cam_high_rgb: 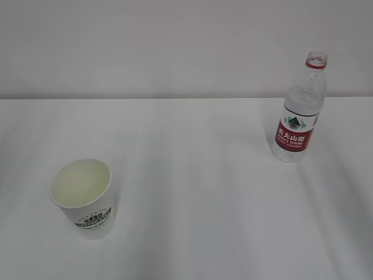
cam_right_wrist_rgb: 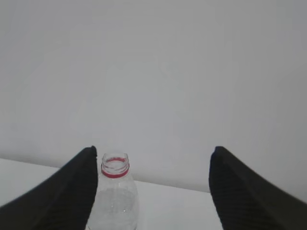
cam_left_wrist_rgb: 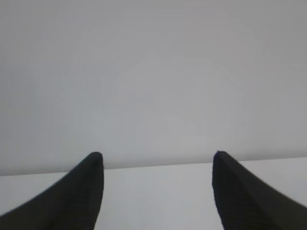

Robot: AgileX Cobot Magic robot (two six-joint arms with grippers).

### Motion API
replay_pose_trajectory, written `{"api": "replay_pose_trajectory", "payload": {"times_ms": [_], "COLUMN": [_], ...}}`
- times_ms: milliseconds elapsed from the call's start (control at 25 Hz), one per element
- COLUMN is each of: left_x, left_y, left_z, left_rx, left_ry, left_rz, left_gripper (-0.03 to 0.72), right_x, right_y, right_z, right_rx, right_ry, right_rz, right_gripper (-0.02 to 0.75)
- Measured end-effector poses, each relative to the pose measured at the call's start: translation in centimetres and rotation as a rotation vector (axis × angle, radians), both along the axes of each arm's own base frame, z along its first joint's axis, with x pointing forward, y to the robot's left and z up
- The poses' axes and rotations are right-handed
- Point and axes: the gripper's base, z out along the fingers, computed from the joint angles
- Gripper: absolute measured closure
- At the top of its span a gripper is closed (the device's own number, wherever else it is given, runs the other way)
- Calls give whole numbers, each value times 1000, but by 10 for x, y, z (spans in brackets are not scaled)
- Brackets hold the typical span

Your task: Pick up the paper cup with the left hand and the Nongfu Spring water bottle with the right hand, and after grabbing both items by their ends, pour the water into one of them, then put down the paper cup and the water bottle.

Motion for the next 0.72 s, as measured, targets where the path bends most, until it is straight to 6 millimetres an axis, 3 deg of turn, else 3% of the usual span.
{"api": "replay_pose_trajectory", "payload": {"times_ms": [320, 720], "left_x": [23, -6], "left_y": [-1, 2], "left_z": [-28, -84], "left_rx": [0, -55], "left_ry": [75, 121], "left_rz": [-2, 33], "left_gripper": [172, 172], "right_x": [21, 21], "right_y": [1, 3], "right_z": [-25, -58], "right_rx": [-5, 13], "right_ry": [115, 137], "right_rz": [1, 17], "right_gripper": [189, 190]}}
